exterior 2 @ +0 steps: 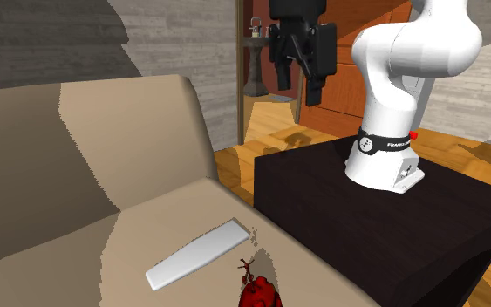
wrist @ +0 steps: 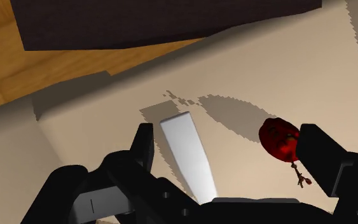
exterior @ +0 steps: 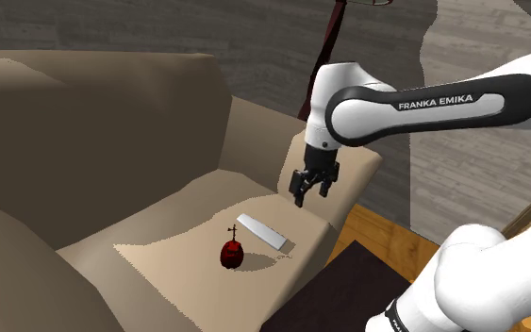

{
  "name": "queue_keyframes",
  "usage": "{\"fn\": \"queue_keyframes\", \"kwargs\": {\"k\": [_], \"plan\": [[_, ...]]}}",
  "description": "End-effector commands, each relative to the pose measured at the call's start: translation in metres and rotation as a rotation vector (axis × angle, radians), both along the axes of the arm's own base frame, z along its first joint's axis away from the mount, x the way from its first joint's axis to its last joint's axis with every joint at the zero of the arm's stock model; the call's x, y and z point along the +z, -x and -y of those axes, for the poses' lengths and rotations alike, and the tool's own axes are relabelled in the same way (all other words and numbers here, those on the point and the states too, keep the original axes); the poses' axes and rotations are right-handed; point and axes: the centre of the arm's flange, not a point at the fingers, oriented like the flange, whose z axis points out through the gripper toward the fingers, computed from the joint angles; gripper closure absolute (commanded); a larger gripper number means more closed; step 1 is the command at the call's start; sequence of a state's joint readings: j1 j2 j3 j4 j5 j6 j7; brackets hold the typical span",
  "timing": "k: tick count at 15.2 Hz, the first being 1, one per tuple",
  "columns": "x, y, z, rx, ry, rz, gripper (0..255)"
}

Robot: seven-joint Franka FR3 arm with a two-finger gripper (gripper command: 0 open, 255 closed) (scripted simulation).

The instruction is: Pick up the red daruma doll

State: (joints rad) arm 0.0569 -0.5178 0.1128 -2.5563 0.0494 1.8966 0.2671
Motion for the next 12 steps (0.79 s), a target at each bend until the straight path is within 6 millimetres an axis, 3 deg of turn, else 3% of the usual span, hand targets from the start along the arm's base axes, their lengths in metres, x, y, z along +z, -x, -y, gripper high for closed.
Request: {"fn": "queue_keyframes", "kwargs": {"k": [1, 12], "plan": [[-0.020, -0.012, -0.008, -0.005, -0.010, 0.010, 0], [-0.117, -0.084, -0.074, -0.026, -0.062, 0.047, 0]]}}
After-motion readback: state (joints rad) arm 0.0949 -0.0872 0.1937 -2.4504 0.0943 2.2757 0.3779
